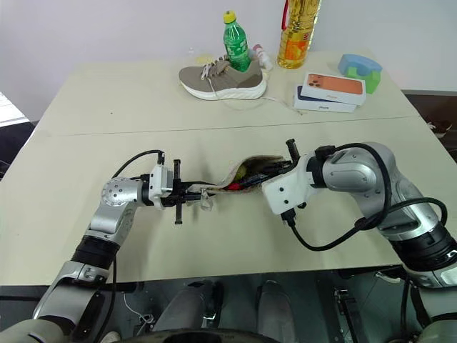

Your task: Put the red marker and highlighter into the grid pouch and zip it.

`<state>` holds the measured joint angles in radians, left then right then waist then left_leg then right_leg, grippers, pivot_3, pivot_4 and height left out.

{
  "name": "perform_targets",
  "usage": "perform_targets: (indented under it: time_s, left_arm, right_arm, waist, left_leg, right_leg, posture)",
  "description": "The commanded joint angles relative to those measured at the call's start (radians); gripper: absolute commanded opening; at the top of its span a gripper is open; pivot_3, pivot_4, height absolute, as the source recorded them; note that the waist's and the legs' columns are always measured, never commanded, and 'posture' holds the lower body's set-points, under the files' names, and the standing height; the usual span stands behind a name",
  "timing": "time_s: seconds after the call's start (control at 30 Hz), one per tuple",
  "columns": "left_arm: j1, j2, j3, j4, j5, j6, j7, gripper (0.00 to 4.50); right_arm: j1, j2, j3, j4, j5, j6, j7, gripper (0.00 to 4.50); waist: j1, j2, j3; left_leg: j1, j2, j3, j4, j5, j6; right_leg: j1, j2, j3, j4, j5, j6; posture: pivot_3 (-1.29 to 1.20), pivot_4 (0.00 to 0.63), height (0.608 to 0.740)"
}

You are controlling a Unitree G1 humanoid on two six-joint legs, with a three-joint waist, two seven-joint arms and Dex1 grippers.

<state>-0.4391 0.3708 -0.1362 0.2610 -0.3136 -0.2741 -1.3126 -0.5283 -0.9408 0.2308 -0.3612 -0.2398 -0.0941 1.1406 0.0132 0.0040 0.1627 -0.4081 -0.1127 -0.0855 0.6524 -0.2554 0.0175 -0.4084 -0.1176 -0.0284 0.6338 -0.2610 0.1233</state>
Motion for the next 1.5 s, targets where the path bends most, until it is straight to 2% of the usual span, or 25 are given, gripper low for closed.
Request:
perform_targets:
  time_s: [0.03,0.23,0.33,0.47,0.6,0.73,0.8,0.93,1.13,1.23,1.4,1.43,1.5]
  left_arm:
    - [-0.009,-0.003,0.003,-0.048,-0.032,-0.007,-0.006,0.00]
    - [-0.005,-0.002,0.004,-0.051,-0.034,-0.003,-0.004,0.00]
    - [-0.001,-0.006,0.015,-0.049,-0.036,0.001,0.018,0.00]
    - [-0.011,-0.026,0.036,-0.028,-0.039,0.003,0.073,0.00]
    - [-0.050,-0.098,0.071,0.005,-0.037,0.020,0.213,0.00]
    - [-0.078,-0.156,0.063,0.033,0.007,0.002,0.308,0.00]
    - [-0.099,-0.198,0.049,0.066,0.050,-0.032,0.374,0.00]
    - [-0.134,-0.253,0.024,0.125,0.126,-0.095,0.459,0.00]
    - [-0.158,-0.267,-0.003,0.173,0.175,-0.161,0.486,0.00]
    - [-0.164,-0.262,-0.004,0.187,0.183,-0.177,0.494,0.00]
    - [-0.169,-0.239,0.007,0.204,0.187,-0.203,0.496,0.00]
    - [-0.169,-0.233,0.007,0.208,0.189,-0.212,0.493,0.00]
    - [-0.167,-0.211,0.006,0.222,0.196,-0.240,0.481,0.00]
  right_arm:
    - [-0.021,0.006,-0.003,-0.022,0.010,0.001,0.004,0.83]
    - [-0.024,0.005,-0.026,-0.001,-0.010,-0.004,-0.021,3.67]
    - [-0.015,-0.011,-0.077,0.005,0.021,0.040,-0.030,3.67]
    - [0.003,0.010,-0.174,-0.044,0.146,0.209,-0.032,3.67]
    - [-0.025,0.093,-0.320,-0.142,0.358,0.571,-0.095,3.67]
    - [0.016,0.158,-0.378,-0.256,0.503,0.844,-0.170,3.67]
    - [0.053,0.253,-0.394,-0.314,0.576,0.991,-0.262,3.67]
    - [0.068,0.477,-0.352,-0.359,0.619,1.177,-0.476,3.67]
    - [0.046,0.670,-0.313,-0.355,0.652,1.311,-0.657,3.67]
    - [0.048,0.710,-0.333,-0.354,0.687,1.359,-0.688,2.85]
    - [0.049,0.677,-0.341,-0.354,0.710,1.370,-0.706,0.22]
    - [0.048,0.664,-0.344,-0.353,0.715,1.371,-0.707,0.05]
    - [0.039,0.613,-0.355,-0.352,0.722,1.367,-0.695,0.05]
  waist:
    - [0.000,0.000,0.000]
    - [-0.001,0.000,0.000]
    - [0.000,0.000,0.000]
    - [0.000,0.000,0.000]
    - [0.001,0.000,0.000]
    - [0.002,-0.001,0.000]
    - [0.002,-0.001,0.000]
    - [-0.001,-0.001,-0.001]
    - [-0.001,-0.001,-0.001]
    - [0.000,-0.001,-0.001]
    - [-0.001,-0.001,-0.001]
    - [-0.002,-0.001,-0.001]
    - [-0.002,-0.001,-0.001]
  left_leg:
    - [0.000,0.000,0.000,0.000,0.000,0.000]
    - [0.000,0.000,0.000,0.000,0.000,0.000]
    - [0.000,0.000,0.000,0.000,0.000,0.000]
    - [0.000,0.000,0.000,0.000,0.000,0.000]
    - [0.000,0.000,0.000,0.000,0.000,0.000]
    - [0.000,0.000,-0.001,0.001,0.000,0.000]
    - [0.000,0.000,-0.001,0.001,0.000,0.000]
    - [0.000,0.000,-0.001,0.001,0.000,0.000]
    - [0.000,-0.001,-0.001,0.001,0.000,0.000]
    - [-0.001,-0.001,-0.001,0.001,0.000,0.000]
    - [-0.001,-0.001,-0.001,0.001,0.000,0.000]
    - [-0.001,-0.001,-0.001,0.001,0.000,0.000]
    - [-0.001,-0.001,-0.001,0.000,0.000,0.000]
  right_leg:
    - [0.000,0.000,0.000,0.000,0.000,0.000]
    - [0.000,0.000,0.000,0.000,0.000,0.000]
    - [0.000,0.000,0.000,0.000,0.000,0.000]
    - [0.000,0.000,0.000,0.000,0.000,0.000]
    - [0.000,0.000,0.000,0.000,0.000,0.000]
    - [0.001,-0.001,0.000,0.000,0.000,0.000]
    - [0.001,-0.001,0.000,0.000,0.000,0.000]
    - [0.000,-0.001,0.000,0.001,0.000,0.000]
    - [-0.001,0.000,0.000,0.002,0.000,0.000]
    - [-0.002,0.000,0.000,0.003,0.000,0.000]
    - [-0.001,0.000,0.000,0.003,0.000,0.000]
    - [-0.002,0.000,0.000,0.003,0.000,0.000]
    - [-0.002,0.000,0.000,0.003,0.000,0.000]
  posture:
    - [0.00,0.150,0.740]
    - [0.00,0.150,0.740]
    - [0.00,0.150,0.740]
    - [0.00,0.150,0.740]
    - [0.00,0.150,0.740]
    - [0.00,0.150,0.740]
    - [0.00,0.150,0.740]
    - [0.00,0.150,0.740]
    - [0.00,0.150,0.740]
    - [0.00,0.150,0.740]
    - [0.00,0.150,0.740]
    - [0.00,0.150,0.740]
    - [0.00,0.150,0.740]
